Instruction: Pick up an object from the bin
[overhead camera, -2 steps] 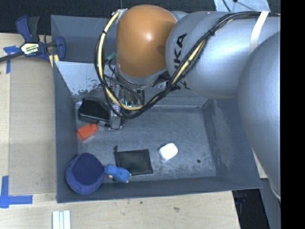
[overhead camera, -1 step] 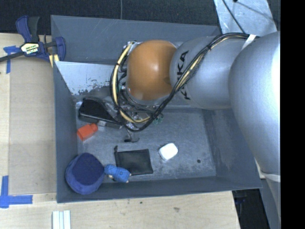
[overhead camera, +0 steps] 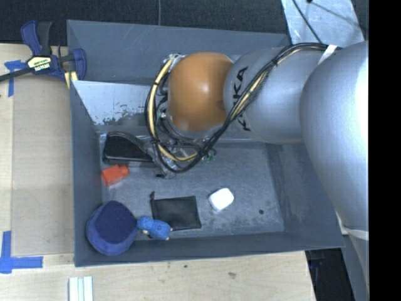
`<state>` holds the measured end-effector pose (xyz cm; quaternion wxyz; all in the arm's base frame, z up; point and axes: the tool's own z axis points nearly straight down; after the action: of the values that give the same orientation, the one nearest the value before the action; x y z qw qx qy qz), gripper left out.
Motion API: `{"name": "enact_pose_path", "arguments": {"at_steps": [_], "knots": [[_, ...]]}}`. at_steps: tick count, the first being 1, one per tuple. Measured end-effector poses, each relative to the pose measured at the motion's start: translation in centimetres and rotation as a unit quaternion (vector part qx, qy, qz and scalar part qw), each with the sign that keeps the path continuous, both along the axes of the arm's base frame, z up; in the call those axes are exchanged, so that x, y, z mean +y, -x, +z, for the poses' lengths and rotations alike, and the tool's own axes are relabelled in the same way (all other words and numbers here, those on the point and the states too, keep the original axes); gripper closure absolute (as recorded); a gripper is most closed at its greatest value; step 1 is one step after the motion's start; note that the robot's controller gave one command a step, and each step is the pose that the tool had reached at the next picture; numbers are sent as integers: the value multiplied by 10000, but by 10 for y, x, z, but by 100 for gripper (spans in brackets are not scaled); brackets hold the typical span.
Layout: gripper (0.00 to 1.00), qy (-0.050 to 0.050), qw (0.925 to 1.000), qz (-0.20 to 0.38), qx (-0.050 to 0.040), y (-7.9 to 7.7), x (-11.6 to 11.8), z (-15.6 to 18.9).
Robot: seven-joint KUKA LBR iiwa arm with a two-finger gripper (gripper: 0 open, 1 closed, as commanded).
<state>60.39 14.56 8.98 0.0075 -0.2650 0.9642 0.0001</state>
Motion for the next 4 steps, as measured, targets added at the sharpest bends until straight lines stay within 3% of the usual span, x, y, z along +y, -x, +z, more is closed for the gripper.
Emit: {"name": "enact_pose_path", "arguments": {"at_steps": [1,2,3,4], "knots": [[100,4,9999,124,17,14,14,93],[100,8,9999,93,82,40,75,49],[100,1,9998,202,35,13,100,61],[100,-14,9929,-1188,30,106,70,219]]}}
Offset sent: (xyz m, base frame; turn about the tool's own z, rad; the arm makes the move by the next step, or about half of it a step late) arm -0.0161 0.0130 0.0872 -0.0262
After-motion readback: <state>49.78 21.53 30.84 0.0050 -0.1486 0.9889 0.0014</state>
